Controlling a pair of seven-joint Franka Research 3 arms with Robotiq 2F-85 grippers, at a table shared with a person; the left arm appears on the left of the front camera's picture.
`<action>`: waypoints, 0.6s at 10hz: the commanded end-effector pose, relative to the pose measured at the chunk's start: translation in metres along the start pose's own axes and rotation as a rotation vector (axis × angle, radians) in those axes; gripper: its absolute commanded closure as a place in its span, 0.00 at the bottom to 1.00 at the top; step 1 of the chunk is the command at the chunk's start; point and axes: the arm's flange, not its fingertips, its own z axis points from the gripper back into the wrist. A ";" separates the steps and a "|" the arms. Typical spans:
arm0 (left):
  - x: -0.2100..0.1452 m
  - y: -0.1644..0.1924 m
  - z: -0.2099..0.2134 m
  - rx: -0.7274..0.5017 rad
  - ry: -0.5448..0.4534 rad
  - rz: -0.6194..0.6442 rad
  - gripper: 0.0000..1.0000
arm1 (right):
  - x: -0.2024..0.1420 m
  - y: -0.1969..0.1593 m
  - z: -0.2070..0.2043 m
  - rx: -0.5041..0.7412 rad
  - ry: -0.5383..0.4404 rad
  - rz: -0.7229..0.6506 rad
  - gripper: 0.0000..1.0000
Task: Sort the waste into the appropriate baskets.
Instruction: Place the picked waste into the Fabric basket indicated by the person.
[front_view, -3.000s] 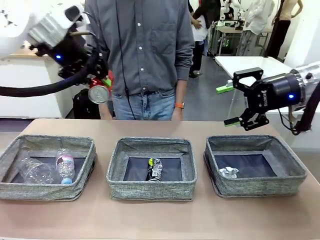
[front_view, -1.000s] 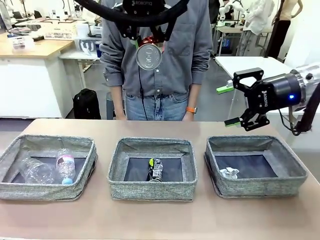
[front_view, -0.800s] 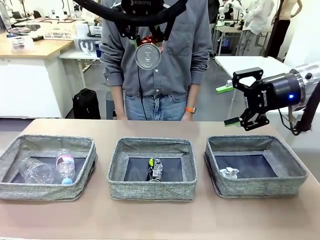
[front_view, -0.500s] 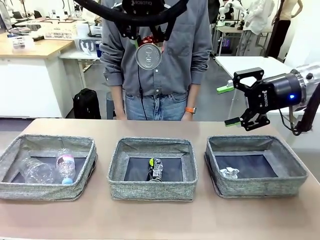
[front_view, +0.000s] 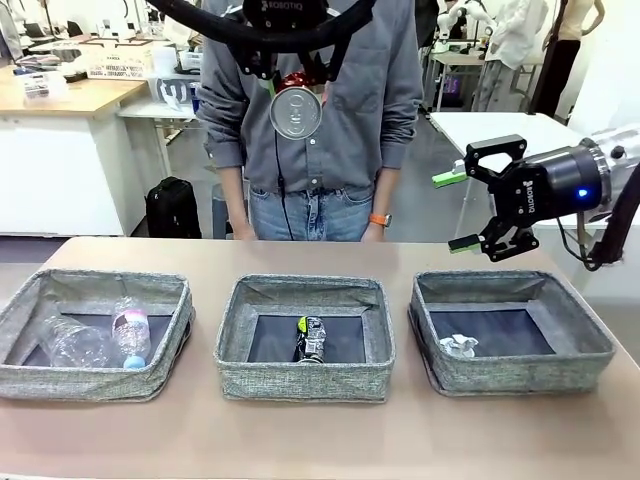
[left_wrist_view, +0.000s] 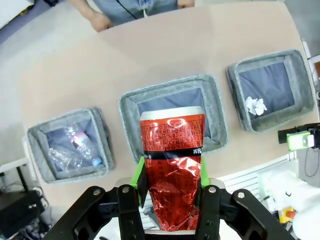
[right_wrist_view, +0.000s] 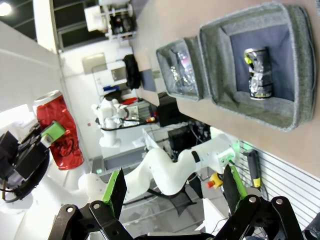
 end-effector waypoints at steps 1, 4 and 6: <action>-0.004 0.004 0.003 -0.002 0.005 0.015 0.58 | 0.002 0.000 0.000 0.005 0.004 0.023 0.00; -0.004 0.004 0.003 -0.002 0.005 0.015 0.58 | 0.002 0.000 0.000 0.005 0.004 0.023 0.00; -0.004 0.004 0.003 -0.002 0.005 0.015 0.58 | 0.002 0.000 0.000 0.005 0.004 0.023 0.00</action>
